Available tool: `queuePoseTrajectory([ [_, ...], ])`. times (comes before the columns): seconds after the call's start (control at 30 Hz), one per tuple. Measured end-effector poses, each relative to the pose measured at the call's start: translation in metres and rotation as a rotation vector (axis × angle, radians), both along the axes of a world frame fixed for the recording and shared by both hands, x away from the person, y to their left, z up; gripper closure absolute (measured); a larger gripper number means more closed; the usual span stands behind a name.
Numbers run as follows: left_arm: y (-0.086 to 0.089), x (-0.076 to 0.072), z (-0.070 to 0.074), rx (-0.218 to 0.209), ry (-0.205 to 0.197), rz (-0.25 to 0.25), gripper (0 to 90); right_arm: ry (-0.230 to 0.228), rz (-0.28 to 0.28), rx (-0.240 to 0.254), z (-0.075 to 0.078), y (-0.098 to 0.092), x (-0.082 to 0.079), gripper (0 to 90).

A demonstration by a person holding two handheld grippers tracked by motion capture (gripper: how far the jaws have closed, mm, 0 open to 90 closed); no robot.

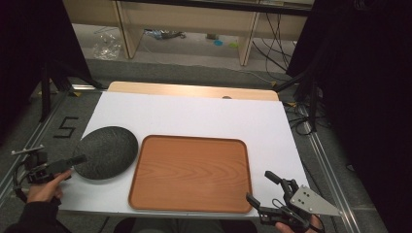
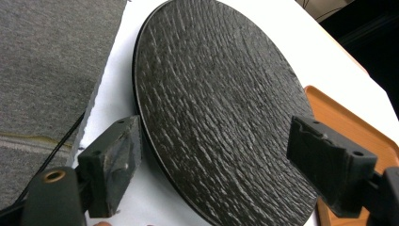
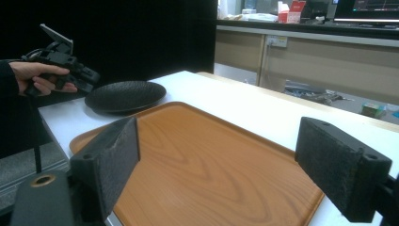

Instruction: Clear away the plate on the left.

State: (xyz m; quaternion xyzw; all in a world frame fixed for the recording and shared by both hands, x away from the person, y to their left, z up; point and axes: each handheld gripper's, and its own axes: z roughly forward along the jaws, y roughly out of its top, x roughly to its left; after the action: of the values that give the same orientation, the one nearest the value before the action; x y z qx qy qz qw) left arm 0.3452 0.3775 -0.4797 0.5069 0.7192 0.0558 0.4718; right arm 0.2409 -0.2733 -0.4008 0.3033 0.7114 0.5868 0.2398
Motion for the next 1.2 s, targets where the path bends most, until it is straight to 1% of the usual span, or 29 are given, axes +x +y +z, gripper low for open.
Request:
queuePoseTrajectory([
  [0.07,0.000,0.000,0.000,-0.001,-0.002,-0.002,19.0,0.002,0.000,0.000,0.000,0.000,0.000,15.7],
  [0.2,-0.001,0.001,-0.002,0.003,0.015,-0.007,19.1,0.002,0.001,-0.001,0.000,0.000,0.000,15.7],
  [0.23,0.000,0.002,-0.004,-0.002,0.025,-0.010,19.1,0.002,0.001,-0.001,0.000,0.000,0.000,15.7],
  [0.27,0.000,0.002,-0.004,-0.002,0.025,-0.010,19.1,0.002,0.001,-0.001,0.000,0.000,0.000,15.7],
  [0.33,-0.001,0.003,-0.006,-0.004,0.037,-0.014,19.2,0.004,0.003,-0.001,0.000,0.000,0.000,15.7],
  [0.4,-0.002,0.004,-0.007,0.008,0.057,-0.020,19.3,0.004,0.002,-0.004,0.000,0.000,0.000,15.7],
  [0.43,-0.002,0.005,-0.008,0.004,0.058,-0.026,19.6,0.000,0.005,-0.006,0.000,0.000,0.000,15.7],
  [0.5,-0.002,0.006,-0.009,-0.036,0.056,-0.025,20.3,0.004,0.007,-0.007,0.000,0.000,0.000,15.7],
  [0.53,-0.002,0.006,-0.010,-0.052,0.058,-0.026,20.5,-0.005,0.009,-0.008,0.000,0.000,0.000,15.7],
  [0.57,-0.003,0.007,-0.011,-0.061,0.066,-0.034,20.6,0.006,0.005,-0.005,0.000,0.001,0.000,15.7],
  [0.6,-0.003,0.007,-0.011,-0.061,0.066,-0.034,20.7,-0.007,0.008,-0.007,0.000,0.000,0.001,15.7],
  [0.63,-0.004,0.008,-0.012,-0.067,0.070,-0.038,20.7,-0.007,0.008,-0.007,0.000,0.000,0.001,15.7],
  [0.73,-0.004,0.008,-0.015,-0.101,0.073,-0.034,21.7,-0.003,0.009,-0.008,0.000,0.000,0.000,15.7],
  [0.77,-0.003,0.008,-0.016,-0.111,0.073,-0.033,22.2,-0.010,0.015,0.007,-0.001,0.001,0.001,15.7],
  [0.8,-0.003,0.008,-0.017,-0.128,0.074,-0.032,22.2,-0.010,0.015,0.007,-0.001,0.001,0.001,15.7],
  [0.87,-0.004,0.008,-0.018,-0.139,0.075,-0.034,22.3,-0.014,0.023,0.002,-0.001,0.002,0.002,15.7],
  [0.9,-0.003,0.008,-0.020,-0.188,0.073,-0.014,22.7,-0.030,0.014,-0.007,-0.001,0.001,0.002,15.7],
  [0.93,-0.003,0.008,-0.020,-0.188,0.073,-0.014,23.4,-0.030,0.014,-0.007,-0.001,0.001,0.002,15.7],
  [0.97,-0.001,0.007,-0.022,-0.220,0.068,-0.002,24.9,-0.029,0.018,-0.004,-0.001,0.002,0.003,15.7],
  [1.03,0.000,0.006,-0.025,-0.256,0.058,0.014,26.2,-0.031,0.025,0.003,-0.001,0.003,0.003,15.7],
  [1.07,0.001,0.005,-0.026,-0.265,0.060,0.021,29.4,-0.024,0.017,-0.011,-0.001,0.002,0.002,15.7],
  [1.1,0.002,0.004,-0.027,-0.284,0.054,0.027,29.4,-0.024,0.017,-0.011,-0.001,0.002,0.002,15.7],
  [1.13,0.002,0.004,-0.028,-0.294,0.054,0.041,30.9,-0.026,0.018,-0.008,-0.001,0.002,0.002,15.7],
  [1.17,0.001,0.003,-0.028,-0.296,0.055,0.058,33.5,-0.026,0.019,-0.009,-0.001,0.002,0.002,15.7],
  [1.2,0.002,0.002,-0.029,-0.296,0.055,0.059,35.7,-0.025,0.019,-0.009,-0.001,0.002,0.002,15.7],
])
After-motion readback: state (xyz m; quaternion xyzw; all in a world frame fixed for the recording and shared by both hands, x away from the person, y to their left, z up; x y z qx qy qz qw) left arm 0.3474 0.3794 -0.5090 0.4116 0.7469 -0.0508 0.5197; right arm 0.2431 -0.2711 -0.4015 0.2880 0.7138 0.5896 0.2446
